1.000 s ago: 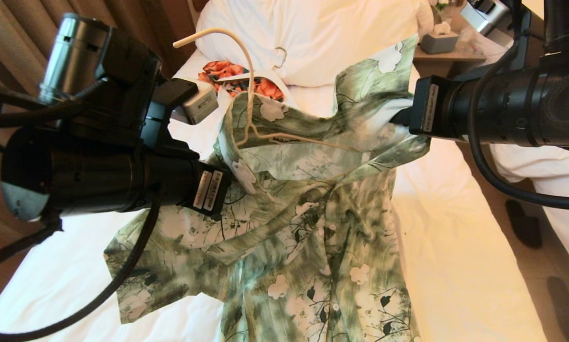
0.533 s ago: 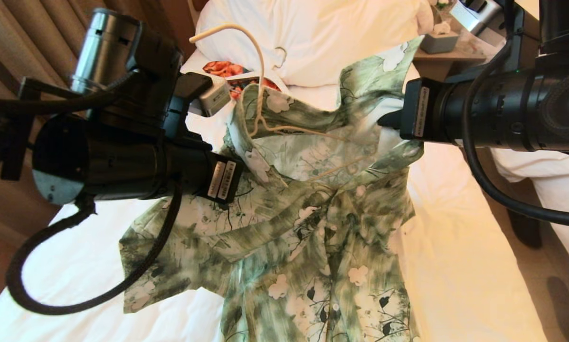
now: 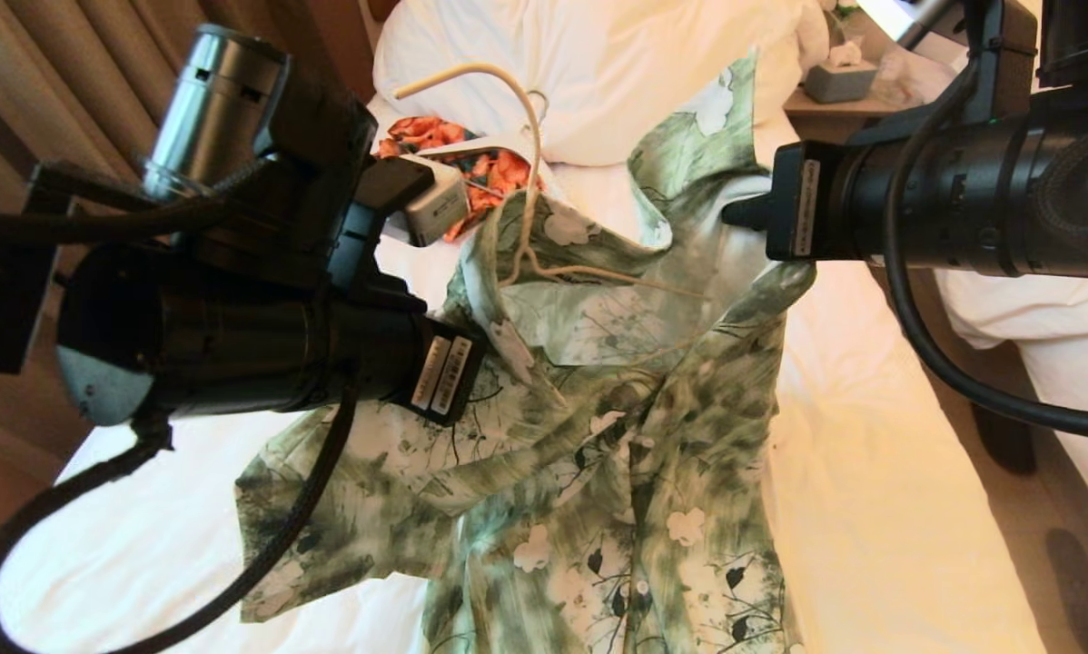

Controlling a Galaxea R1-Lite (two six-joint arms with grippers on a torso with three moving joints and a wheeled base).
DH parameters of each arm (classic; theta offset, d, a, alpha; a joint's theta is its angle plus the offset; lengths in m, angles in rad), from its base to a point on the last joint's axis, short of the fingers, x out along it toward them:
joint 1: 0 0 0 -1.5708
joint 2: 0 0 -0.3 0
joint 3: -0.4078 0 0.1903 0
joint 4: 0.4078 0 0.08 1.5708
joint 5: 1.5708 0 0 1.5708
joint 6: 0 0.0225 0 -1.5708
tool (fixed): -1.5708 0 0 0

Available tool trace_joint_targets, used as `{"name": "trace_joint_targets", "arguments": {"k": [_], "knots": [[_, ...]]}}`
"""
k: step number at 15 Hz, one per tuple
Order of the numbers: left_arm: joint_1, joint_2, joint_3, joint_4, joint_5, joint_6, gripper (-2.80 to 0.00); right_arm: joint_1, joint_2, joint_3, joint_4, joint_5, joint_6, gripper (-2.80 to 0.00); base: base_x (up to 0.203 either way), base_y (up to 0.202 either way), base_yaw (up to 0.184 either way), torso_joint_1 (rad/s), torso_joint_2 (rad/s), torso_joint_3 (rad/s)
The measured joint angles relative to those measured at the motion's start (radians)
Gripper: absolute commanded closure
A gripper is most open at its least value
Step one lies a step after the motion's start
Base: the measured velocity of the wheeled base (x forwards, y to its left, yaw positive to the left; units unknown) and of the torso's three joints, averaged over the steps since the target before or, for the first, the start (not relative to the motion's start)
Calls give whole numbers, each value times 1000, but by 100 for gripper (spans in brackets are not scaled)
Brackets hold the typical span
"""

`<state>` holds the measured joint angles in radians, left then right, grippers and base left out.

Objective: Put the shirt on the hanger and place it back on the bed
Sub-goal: Hook the other side of the shirt onto the hanger

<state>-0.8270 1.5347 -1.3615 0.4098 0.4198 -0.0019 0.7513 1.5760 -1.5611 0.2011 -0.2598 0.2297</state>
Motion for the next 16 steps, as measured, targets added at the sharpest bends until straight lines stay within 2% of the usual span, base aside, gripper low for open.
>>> {"name": "trace_joint_targets", "arguments": {"k": [4,10,13,16], "knots": [[-28,45,-47,-5,7,-24,0,9,-1,3,2,-2,-1,0,0,0,0,0,0,0],[-8,108,-141,-4,16,-26,0,13,-11,19,1,-2,-1,0,0,0,0,0,0,0],[-30,128,-161,-2,10,-77,0,25,-11,16,-20,0,-32,0,0,0,0,0,0,0],[-42,142,-208,-2,-14,-83,0,35,-8,15,-44,3,-56,0,0,0,0,0,0,0]]}}
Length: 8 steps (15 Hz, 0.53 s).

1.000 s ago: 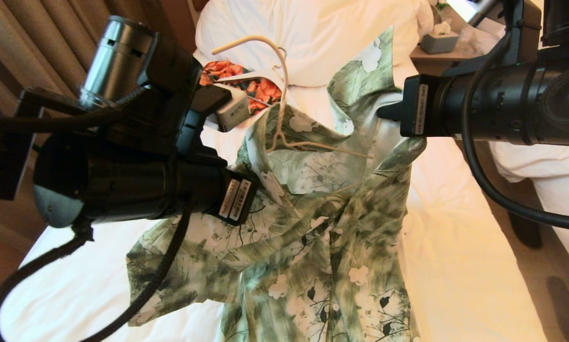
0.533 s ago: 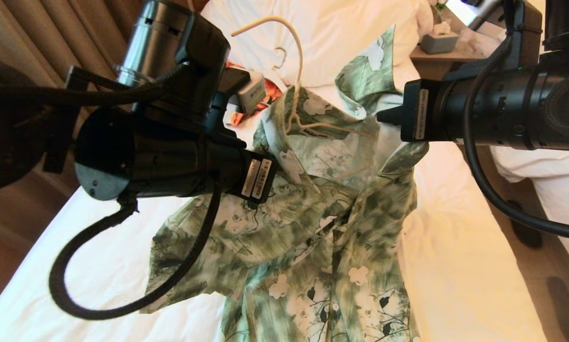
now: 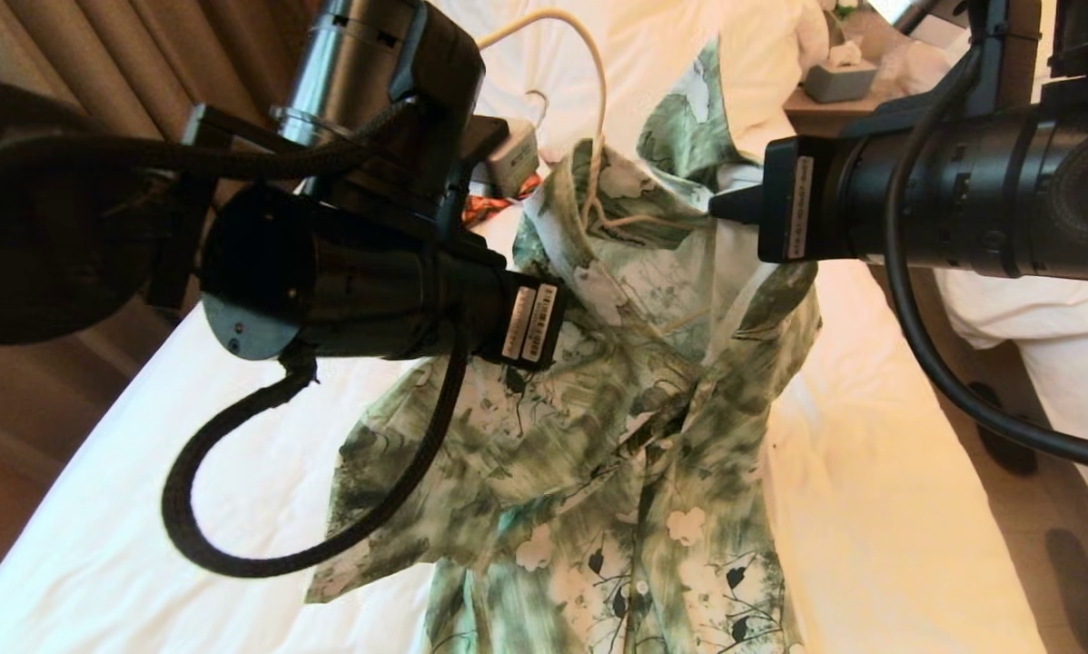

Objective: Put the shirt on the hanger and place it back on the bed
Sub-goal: Hook the other side of the shirt onto the hanger

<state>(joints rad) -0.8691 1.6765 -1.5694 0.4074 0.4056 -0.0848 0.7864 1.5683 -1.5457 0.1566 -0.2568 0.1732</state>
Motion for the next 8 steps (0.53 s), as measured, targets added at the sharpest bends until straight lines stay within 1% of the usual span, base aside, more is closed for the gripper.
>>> {"name": "trace_joint_targets", "arguments": {"k": [2,5,8], "knots": [[-3,18,-48,2,-18,-13,0,2,1,6,-1,0,-7,0,0,0,0,0,0,0],[-18,57,-97,1,-75,-44,0,-4,1,36,-2,-1,-20,0,0,0,0,0,0,0],[-21,94,-143,-1,-117,-78,0,-9,0,74,-7,-1,-22,0,0,0,0,0,0,0]]}}
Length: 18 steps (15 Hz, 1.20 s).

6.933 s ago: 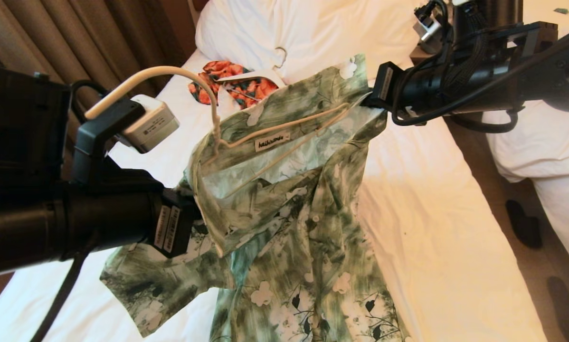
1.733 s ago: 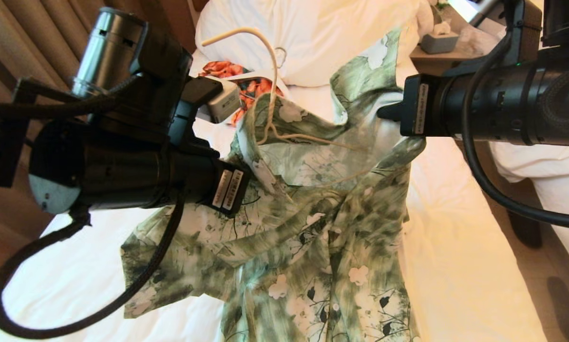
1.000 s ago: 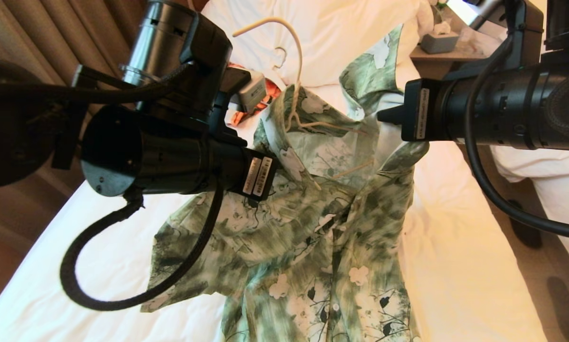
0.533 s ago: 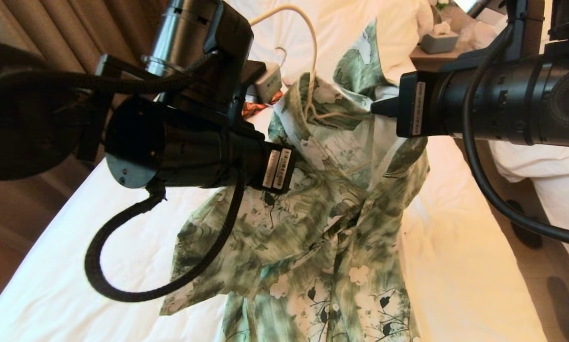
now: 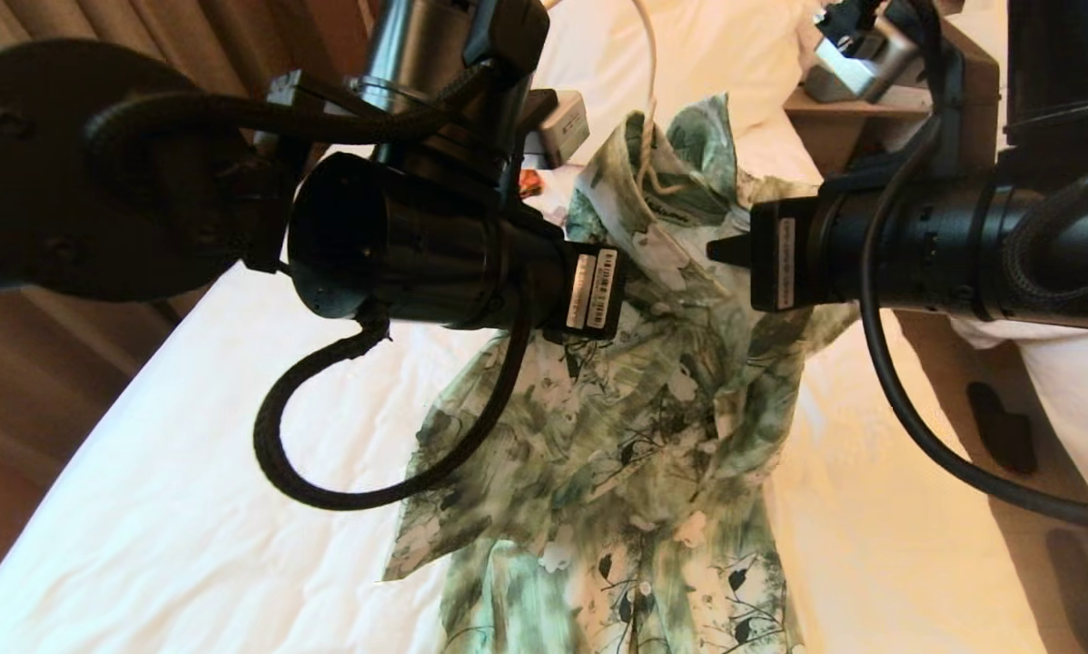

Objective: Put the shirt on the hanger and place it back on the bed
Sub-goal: Hook the other side of the shirt onto the hanger

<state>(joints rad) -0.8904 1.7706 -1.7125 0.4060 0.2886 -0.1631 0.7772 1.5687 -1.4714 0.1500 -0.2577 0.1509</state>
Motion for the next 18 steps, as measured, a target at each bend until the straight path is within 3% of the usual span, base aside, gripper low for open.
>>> {"name": "trace_joint_targets", "arguments": {"k": [5,13,18], "knots": [[-6,48,-104,-1,-67,-23,0,-31,-5,15,1,4,1,0,0,0,0,0,0,0],[-66,88,-221,5,-64,-28,0,-50,-20,81,0,12,4,0,0,0,0,0,0,0],[-75,102,-232,-2,-62,-26,0,-50,-50,105,7,28,4,0,0,0,0,0,0,0]]}}
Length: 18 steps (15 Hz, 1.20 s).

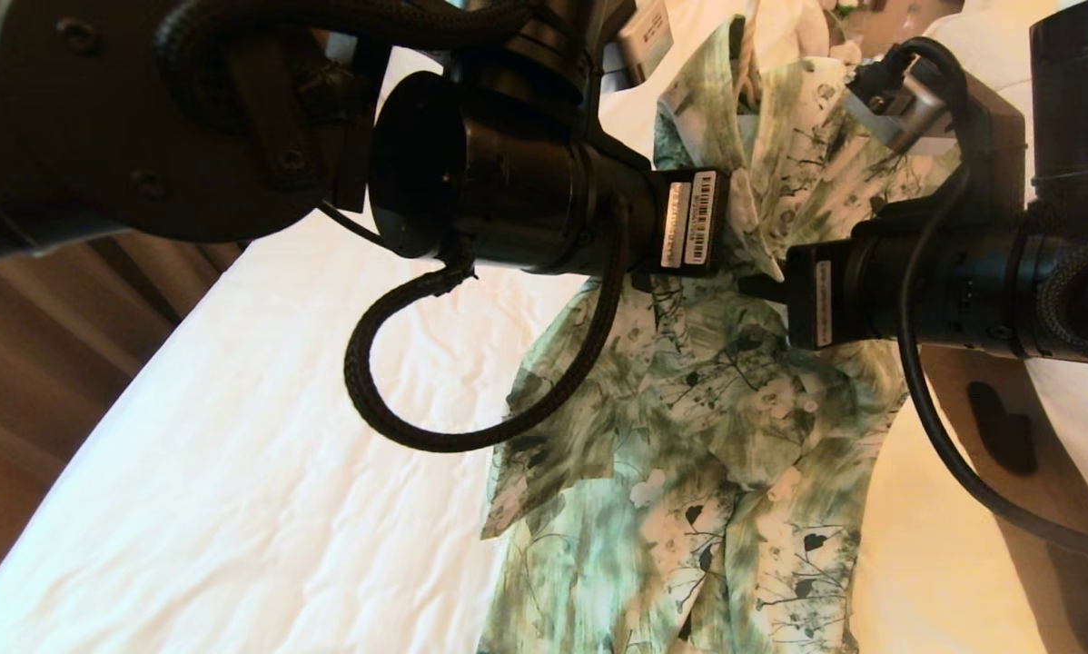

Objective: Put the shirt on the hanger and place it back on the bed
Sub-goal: Hook the other side of the shirt onto the hanger, then take the clothes hanger out of the clothes

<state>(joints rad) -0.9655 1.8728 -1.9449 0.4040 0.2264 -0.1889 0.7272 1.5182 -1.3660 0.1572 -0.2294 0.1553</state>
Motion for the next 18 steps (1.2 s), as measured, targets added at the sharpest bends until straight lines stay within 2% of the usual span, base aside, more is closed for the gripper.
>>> {"name": "trace_joint_targets", "arguments": {"k": [1,7,15,16,18], "knots": [[0,-1,0,0,0,0,0,0,-4,5,0,1,0,-280,0,0,0,0,0,0],[1,-22,0,-22,-6,-1,0,18,-35,11,25,2,16,-280,0,0,0,0,0,0],[17,-21,5,-18,-1,-4,0,86,-196,-21,216,0,74,-280,0,0,0,0,0,0],[17,-21,5,-18,-1,-5,0,87,-216,-45,225,-1,74,0,0,0,0,0,0,0],[14,-21,6,-15,7,-7,0,88,-240,-104,242,-1,73,0,0,0,0,0,0,0]]}}
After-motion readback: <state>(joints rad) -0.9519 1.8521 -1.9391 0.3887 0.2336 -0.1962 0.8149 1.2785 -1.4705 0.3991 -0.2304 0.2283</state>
